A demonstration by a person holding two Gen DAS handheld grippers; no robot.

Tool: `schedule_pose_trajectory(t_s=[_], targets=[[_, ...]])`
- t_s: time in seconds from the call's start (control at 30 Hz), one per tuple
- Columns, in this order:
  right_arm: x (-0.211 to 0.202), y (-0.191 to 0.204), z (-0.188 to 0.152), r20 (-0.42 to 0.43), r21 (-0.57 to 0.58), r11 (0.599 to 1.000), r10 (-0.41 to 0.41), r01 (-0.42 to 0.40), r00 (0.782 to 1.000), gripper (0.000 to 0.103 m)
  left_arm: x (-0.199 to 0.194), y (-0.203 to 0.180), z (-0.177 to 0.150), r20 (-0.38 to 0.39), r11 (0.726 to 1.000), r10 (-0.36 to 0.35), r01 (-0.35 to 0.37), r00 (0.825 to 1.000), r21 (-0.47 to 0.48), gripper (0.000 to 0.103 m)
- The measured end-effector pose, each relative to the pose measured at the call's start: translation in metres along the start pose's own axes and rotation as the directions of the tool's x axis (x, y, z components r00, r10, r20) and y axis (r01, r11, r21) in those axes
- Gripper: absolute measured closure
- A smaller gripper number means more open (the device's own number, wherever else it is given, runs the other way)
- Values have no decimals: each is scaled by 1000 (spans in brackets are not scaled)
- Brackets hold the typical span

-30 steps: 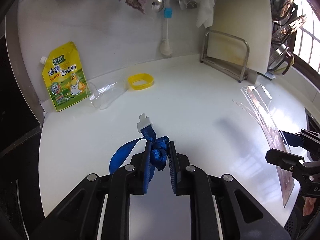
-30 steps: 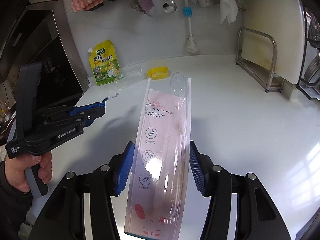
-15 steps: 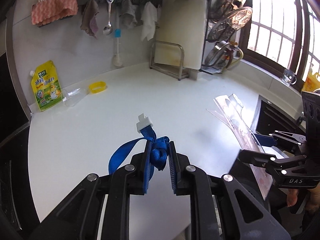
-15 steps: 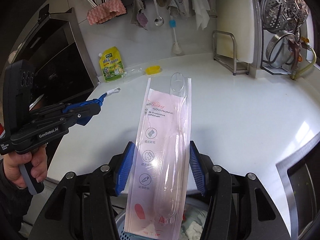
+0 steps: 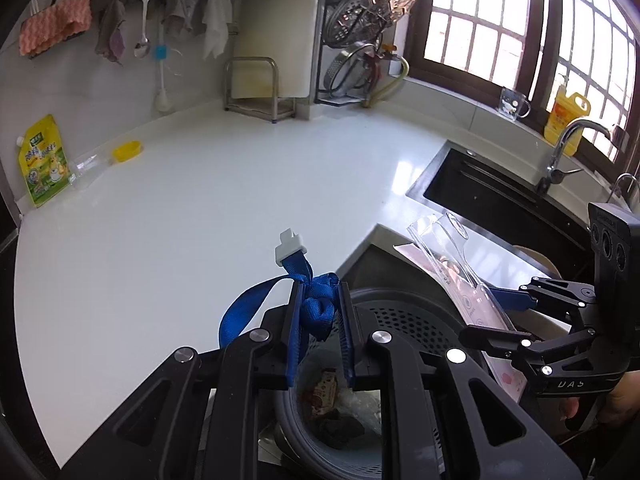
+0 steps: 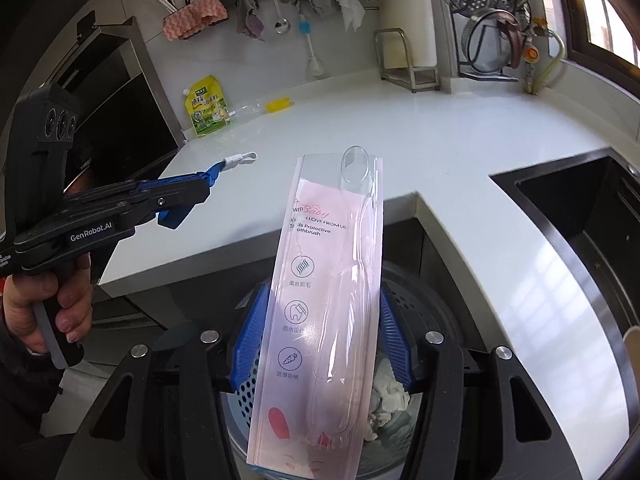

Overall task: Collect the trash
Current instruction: 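Carry the lanyard and toothbrush package over the grey basket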

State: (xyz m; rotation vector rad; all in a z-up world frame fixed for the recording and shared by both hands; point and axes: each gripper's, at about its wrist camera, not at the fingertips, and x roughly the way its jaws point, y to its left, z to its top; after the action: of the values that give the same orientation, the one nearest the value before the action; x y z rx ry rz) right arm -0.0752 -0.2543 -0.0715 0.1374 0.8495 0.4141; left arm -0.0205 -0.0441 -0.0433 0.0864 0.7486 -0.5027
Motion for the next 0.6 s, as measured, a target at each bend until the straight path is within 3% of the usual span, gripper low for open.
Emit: schedule_pose_trajectory(t_s=[0.27,0.6], targets=[[-3,-7,-31,-19,61,998,-22,23,1000,51,8,-27,-21,-38,998,-41,43,998,37,87],[8,-8,-49,-63,88,994,-58,63,996,51,28,-30,-46,-126,994,-99,103,987,27,87]])
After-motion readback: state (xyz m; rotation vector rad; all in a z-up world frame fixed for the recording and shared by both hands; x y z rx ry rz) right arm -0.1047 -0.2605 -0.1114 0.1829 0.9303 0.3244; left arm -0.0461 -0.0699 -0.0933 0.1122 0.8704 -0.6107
